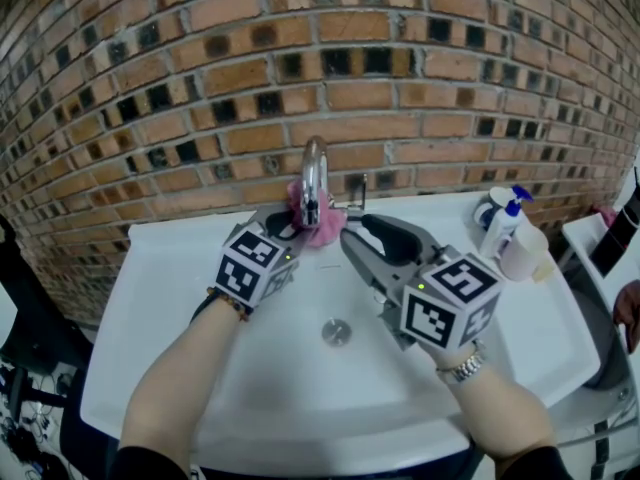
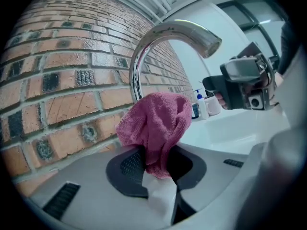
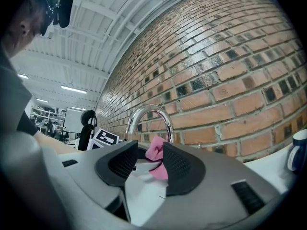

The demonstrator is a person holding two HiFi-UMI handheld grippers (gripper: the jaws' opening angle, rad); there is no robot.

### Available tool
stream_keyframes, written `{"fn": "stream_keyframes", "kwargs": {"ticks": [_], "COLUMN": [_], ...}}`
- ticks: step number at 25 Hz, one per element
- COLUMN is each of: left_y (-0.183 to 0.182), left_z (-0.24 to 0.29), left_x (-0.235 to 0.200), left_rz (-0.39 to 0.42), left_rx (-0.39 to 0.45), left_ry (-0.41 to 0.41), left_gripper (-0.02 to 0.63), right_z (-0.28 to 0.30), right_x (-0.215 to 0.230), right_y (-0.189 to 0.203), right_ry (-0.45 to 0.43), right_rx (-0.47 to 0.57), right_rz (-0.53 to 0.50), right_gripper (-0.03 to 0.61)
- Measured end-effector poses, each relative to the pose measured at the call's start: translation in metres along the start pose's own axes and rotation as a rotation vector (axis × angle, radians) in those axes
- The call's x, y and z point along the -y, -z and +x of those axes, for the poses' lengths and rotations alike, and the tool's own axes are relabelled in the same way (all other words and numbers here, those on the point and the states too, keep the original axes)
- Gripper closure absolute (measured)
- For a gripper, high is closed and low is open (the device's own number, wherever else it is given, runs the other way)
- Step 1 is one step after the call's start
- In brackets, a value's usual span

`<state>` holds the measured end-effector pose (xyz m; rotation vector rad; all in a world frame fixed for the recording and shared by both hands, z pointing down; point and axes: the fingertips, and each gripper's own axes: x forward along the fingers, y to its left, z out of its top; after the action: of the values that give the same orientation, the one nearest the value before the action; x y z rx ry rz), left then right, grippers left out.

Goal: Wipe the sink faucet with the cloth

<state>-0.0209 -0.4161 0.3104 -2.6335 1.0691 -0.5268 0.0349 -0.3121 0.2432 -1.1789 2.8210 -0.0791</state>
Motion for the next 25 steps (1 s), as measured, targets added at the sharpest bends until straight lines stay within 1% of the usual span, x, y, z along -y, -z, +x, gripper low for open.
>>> {"fn": "stream_keyframes", "kwargs": {"ticks": [6, 11, 17, 23, 25], "left_y": [0.013, 0.032, 0.041, 0.064, 0.069], "left_z": [0.002, 0.008, 0.011, 0.018, 0.019], "left_x": [0.002, 0.009, 0.013, 0.028, 0.031], "left_rz": [-0.020, -0.032, -0.056, -0.073, -0.081], "left_rx": [-0.031, -0.092, -0.124, -0.208, -0.216], "left_ry": [0.001, 0.015, 0.028, 0.074, 0.078], "left_gripper": [0.528, 0.528, 0.528, 0.528, 0.526], "right_z": [0.001, 0.001, -0.001, -0.002, -0.003], "right_x": [-0.001, -0.001, 0.000, 0.001, 0.001], "right_y": [0.000, 0.000, -0.003, -0.007, -0.009], "right_ry": [-0.002, 0.001, 0.005, 0.014, 0.017], "right_rx": [-0.001, -0.001, 0.008, 0.016, 0.020], "right_rz": [0.001, 0.002, -0.003, -0.009, -0.012], "right_gripper": [0.402, 0.402, 0.402, 0.402, 0.402]}}
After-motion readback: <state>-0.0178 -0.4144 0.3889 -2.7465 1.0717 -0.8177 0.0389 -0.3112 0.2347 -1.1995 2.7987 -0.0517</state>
